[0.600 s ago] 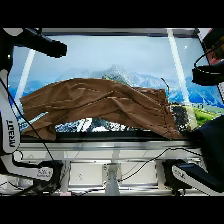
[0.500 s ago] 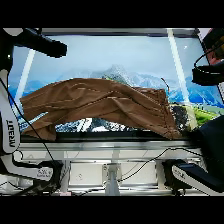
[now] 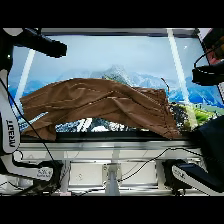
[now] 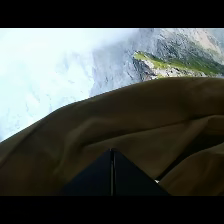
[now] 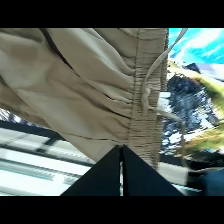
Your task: Fold the clothes and pants, and hang the long-sleeved shirts on hangers.
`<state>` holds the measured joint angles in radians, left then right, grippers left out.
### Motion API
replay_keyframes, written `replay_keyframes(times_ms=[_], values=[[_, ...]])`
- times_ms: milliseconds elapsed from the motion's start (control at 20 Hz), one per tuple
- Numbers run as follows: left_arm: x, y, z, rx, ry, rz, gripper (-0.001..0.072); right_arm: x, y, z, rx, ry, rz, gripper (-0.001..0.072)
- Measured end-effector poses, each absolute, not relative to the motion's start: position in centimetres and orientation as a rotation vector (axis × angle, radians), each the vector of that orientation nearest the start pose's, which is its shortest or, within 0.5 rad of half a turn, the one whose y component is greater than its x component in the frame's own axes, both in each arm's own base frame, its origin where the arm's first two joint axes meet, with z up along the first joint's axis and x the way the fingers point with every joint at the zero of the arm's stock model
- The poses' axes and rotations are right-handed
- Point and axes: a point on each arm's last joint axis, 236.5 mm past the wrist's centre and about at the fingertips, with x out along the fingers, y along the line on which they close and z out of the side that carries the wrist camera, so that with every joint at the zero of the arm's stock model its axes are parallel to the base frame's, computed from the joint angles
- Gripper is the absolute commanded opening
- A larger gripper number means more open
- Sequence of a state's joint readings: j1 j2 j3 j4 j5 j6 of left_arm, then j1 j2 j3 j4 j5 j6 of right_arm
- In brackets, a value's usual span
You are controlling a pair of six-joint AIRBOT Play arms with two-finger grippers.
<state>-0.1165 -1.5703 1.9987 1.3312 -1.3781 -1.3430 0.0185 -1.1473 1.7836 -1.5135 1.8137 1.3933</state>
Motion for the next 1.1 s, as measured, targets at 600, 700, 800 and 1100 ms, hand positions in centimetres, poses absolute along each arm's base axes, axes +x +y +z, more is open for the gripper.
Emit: replay_keyframes(times_ms=[600,700,800,1100], values=[[49.1,-11.3,17.1,0.105,0.953,-0.413,0.0019,32.8,3.3,22.7,-0.270,1.094,0.320,0.0043],[48.7,-10.8,15.9,0.098,1.002,-0.404,0.0019,32.9,1.6,21.6,-0.253,1.133,0.247,0.0043],[48.4,-9.9,15.1,0.086,1.035,-0.392,0.0019,32.4,-0.9,19.6,-0.216,1.206,0.169,0.0042],[48.3,-7.4,15.4,-0.047,1.032,-0.439,0.0019,26.8,-8.5,9.9,0.054,1.427,0.041,0.0042]])
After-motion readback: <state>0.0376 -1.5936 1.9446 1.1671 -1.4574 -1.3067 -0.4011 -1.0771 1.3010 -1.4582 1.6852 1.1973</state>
